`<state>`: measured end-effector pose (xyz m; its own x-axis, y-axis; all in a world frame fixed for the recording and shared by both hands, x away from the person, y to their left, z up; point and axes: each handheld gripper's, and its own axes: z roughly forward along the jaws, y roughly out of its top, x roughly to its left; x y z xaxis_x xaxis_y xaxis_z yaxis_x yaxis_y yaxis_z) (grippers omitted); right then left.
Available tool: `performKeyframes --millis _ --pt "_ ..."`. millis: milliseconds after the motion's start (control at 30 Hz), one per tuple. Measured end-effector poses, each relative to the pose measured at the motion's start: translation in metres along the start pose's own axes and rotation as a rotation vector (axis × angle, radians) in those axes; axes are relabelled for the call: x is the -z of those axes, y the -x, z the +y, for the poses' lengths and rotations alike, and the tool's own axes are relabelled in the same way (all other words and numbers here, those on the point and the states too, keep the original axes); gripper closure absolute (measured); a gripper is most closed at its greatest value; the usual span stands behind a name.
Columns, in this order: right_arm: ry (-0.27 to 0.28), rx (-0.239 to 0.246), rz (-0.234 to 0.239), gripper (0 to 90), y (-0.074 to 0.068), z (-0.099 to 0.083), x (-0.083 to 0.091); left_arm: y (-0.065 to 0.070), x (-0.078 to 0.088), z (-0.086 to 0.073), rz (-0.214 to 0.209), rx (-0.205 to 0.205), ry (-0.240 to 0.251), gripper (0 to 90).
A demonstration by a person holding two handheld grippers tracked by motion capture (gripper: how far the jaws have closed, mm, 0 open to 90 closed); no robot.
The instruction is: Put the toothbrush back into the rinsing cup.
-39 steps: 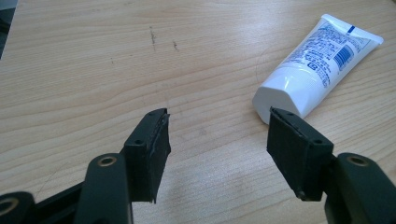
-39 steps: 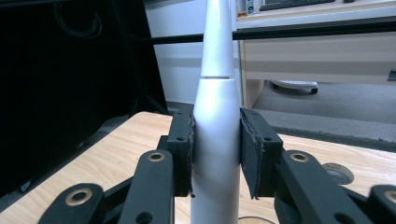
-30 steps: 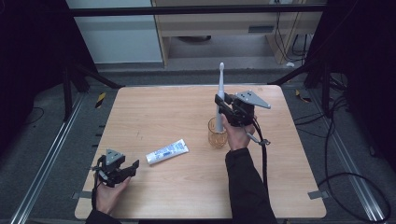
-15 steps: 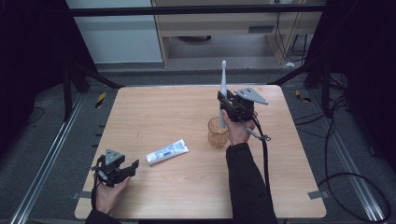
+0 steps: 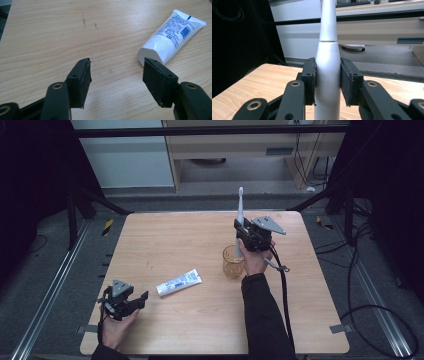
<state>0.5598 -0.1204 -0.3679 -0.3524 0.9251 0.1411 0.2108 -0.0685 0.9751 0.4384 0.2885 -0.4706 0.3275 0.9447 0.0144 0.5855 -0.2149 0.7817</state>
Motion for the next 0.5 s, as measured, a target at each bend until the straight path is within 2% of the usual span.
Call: performKeyframes --millis 500 --pt "-0.011 0.000 0.003 67.3 0.003 -0.017 -0.002 0.000 0.000 0.000 0.000 -0.001 -0.002 38.6"
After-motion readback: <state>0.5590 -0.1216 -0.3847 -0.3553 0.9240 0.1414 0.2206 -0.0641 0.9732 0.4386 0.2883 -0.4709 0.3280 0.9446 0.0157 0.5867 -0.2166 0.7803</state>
